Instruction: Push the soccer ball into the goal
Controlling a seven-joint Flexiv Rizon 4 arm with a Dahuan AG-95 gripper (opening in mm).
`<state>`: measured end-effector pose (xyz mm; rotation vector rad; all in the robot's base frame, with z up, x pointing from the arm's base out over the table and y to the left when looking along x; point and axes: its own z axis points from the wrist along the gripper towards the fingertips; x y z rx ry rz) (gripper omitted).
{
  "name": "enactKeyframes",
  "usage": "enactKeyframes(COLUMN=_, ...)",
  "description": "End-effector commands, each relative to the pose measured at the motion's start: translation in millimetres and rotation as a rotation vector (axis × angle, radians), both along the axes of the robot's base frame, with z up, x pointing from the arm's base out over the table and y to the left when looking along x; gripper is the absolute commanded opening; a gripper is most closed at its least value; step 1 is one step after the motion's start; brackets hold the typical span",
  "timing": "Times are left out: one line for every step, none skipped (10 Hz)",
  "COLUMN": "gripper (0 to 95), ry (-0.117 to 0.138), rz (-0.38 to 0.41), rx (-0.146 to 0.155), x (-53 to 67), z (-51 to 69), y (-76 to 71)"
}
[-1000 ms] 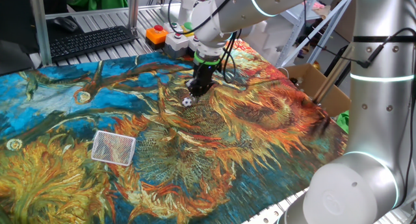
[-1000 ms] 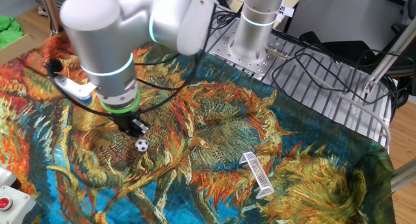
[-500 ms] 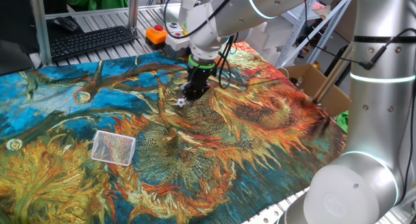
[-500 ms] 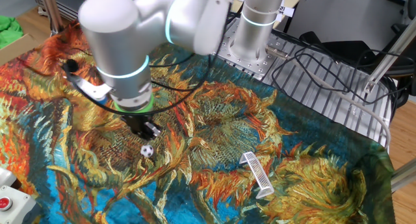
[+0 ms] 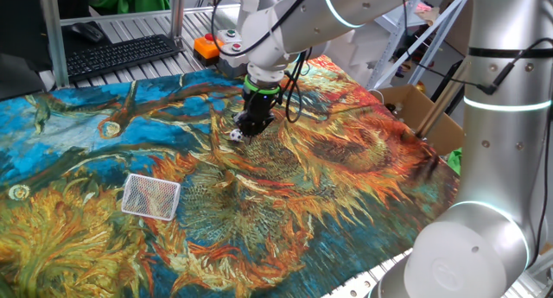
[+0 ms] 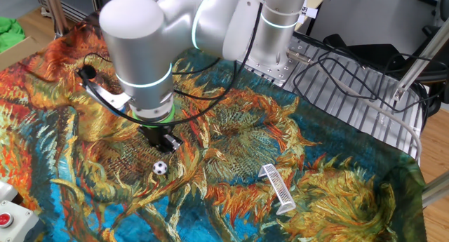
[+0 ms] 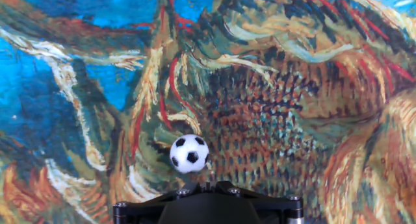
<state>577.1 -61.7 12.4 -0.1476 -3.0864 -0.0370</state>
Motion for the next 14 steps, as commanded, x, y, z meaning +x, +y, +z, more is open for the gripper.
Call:
enactKeyframes(gripper=0.0, ry=0.002, rz=0.047, rx=-0.077, x=5.3, z=-5.6, y=-8.8)
enactKeyframes(gripper=0.0, ry=-0.001, rz=0.046, rx=-0.077, x=8.9, z=-9.7, y=-16.3)
enactKeyframes(gripper=0.0, ry=-0.001, rz=0.042, rx=-0.077, x=12.8, z=-12.5, y=-22.5)
enactKeyframes(gripper=0.0, ry=-0.001, rz=0.03, rx=-0.077, x=17.3, z=-13.5, y=-26.0)
enactKeyframes(gripper=0.0, ry=0.001, rz=0.019, rx=-0.078, x=23.2, z=-12.4, y=-27.9)
enactKeyframes(gripper=0.0, ry=0.009, rz=-0.029, rx=-0.072, x=28.7, z=-9.9, y=-28.1)
enactKeyframes(gripper=0.0, ry=0.009, rz=-0.052, rx=-0.069, x=31.7, z=-8.5, y=-28.0)
enactKeyframes(gripper=0.0, ry=0.012, rz=-0.105, rx=-0.068, x=36.0, z=-5.8, y=-27.4)
enactKeyframes(gripper=0.0, ry=0.012, rz=-0.138, rx=-0.068, x=38.4, z=-3.8, y=-27.2)
enactKeyframes(gripper=0.0, ry=0.015, rz=-0.184, rx=-0.05, x=38.7, z=-2.2, y=-27.1)
enactKeyframes(gripper=0.0, ry=0.02, rz=-0.234, rx=-0.023, x=38.7, z=-0.7, y=-27.1)
enactKeyframes(gripper=0.0, ry=0.024, rz=-0.299, rx=-0.009, x=38.5, z=1.4, y=-27.1)
enactKeyframes(gripper=0.0, ry=0.025, rz=-0.346, rx=-0.01, x=38.5, z=1.4, y=-27.1)
enactKeyframes(gripper=0.0, ry=0.028, rz=-0.41, rx=-0.003, x=38.5, z=1.4, y=-27.1)
